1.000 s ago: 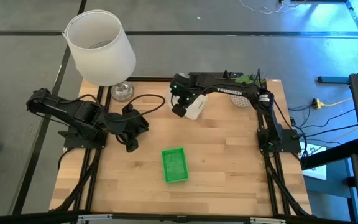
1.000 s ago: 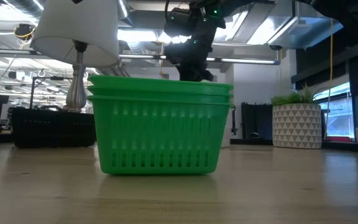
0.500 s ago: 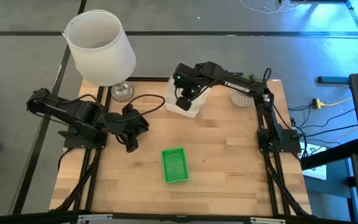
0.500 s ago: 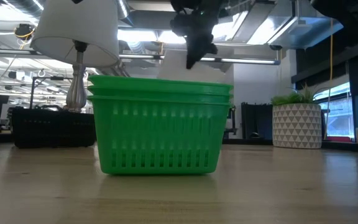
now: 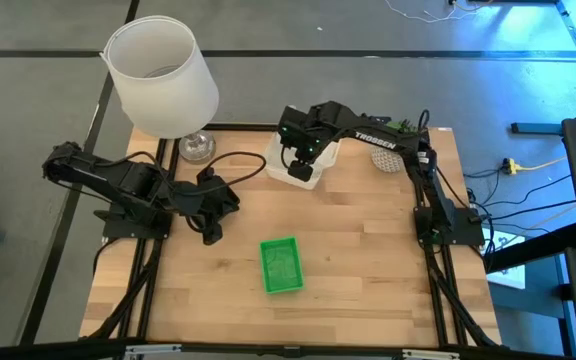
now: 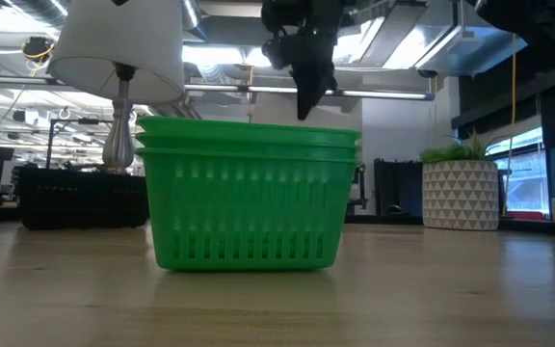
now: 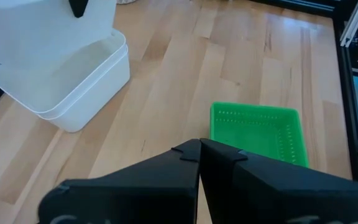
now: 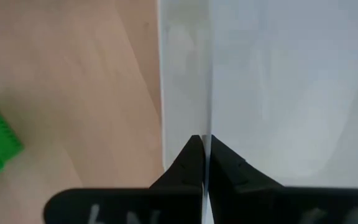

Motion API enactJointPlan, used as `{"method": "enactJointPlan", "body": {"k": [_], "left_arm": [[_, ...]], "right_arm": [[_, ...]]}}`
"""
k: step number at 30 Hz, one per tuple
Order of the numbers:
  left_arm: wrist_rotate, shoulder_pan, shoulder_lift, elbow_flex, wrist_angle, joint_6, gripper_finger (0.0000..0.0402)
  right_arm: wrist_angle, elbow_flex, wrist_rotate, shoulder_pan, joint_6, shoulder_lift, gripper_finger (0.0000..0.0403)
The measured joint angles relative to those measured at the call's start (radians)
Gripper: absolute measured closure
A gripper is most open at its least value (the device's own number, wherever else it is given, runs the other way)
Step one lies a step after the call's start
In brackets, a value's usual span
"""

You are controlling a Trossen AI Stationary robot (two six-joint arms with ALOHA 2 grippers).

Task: Stack baskets by color
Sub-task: Stack the right white bin on the other white bins

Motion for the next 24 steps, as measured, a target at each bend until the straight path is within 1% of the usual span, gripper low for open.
{"method": "enactJointPlan", "body": {"k": [9, 13, 21, 24], "left_arm": [[-0.001, 0.0, 0.0, 0.0, 0.009, 0.0, 0.0401], [-0.001, 0.0, 0.0, 0.0, 0.012, 0.0, 0.0402], [-0.001, 0.0, 0.0, 0.0, 0.014, 0.0, 0.0402], [-0.001, 0.0, 0.0, 0.0, 0.014, 0.0, 0.0402]], "right_arm": [[-0.023, -0.001, -0.003, -0.013, -0.034, 0.047, 0.0403], [-0.045, -0.001, -0.047, -0.013, -0.064, 0.054, 0.0403], [-0.149, -0.001, -0.061, -0.007, -0.107, 0.055, 0.0403], [-0.157, -0.001, -0.062, -0.006, -0.107, 0.055, 0.0403]]}}
